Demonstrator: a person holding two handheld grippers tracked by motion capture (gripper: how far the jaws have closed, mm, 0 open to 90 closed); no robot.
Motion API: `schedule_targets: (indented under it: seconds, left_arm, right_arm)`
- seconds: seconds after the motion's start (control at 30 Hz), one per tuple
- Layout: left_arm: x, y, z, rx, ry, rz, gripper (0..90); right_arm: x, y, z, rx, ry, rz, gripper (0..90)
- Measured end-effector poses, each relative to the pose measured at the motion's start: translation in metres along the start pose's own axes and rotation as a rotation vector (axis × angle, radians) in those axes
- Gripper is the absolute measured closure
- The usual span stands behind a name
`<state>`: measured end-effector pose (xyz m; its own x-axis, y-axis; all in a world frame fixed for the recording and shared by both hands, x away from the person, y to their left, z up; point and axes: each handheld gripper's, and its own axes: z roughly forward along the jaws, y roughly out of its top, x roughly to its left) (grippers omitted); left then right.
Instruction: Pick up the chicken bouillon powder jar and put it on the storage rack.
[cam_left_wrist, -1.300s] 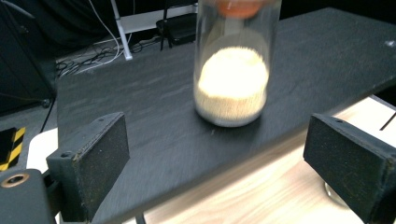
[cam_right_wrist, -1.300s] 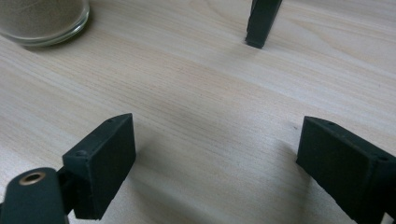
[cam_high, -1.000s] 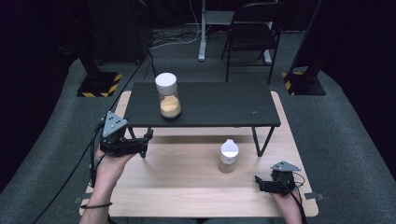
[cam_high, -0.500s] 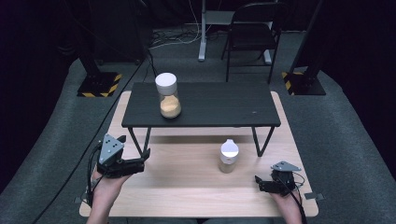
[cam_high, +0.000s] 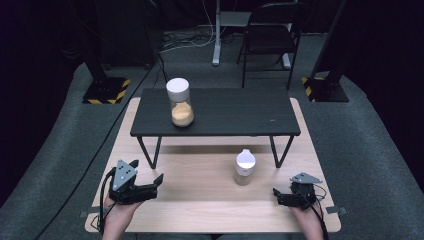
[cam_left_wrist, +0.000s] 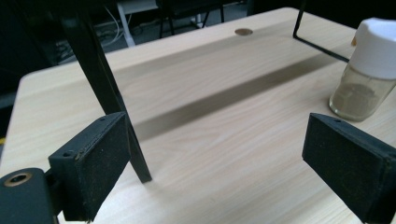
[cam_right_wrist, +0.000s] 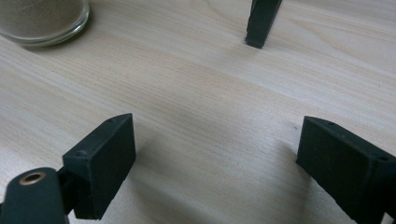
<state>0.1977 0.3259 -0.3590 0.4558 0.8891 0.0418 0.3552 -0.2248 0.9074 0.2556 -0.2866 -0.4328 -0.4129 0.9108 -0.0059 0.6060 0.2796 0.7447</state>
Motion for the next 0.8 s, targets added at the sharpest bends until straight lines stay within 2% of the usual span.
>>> schedule_targets:
  seconds: [0.27, 0.43, 0.53, 0.8]
  left_arm:
    - [0.005, -0.016, 0.018, 0.047, 0.002, -0.008, 7.6]
    - [0.012, -0.029, 0.033, 0.076, -0.010, -0.035, 7.9]
    - [0.014, -0.035, 0.040, 0.100, 0.000, -0.037, 7.9]
    - [0.016, -0.044, 0.055, 0.157, -0.003, -0.047, 8.0]
  right_arm:
    - [0.000, 0.000, 0.000, 0.000, 0.000, 0.000, 10.6]
    - [0.000, 0.000, 0.000, 0.000, 0.000, 0.000, 10.6]
    - [0.000, 0.000, 0.000, 0.000, 0.000, 0.000, 10.6]
    - [0.000, 0.000, 0.000, 0.001, 0.001, 0.000, 10.5]
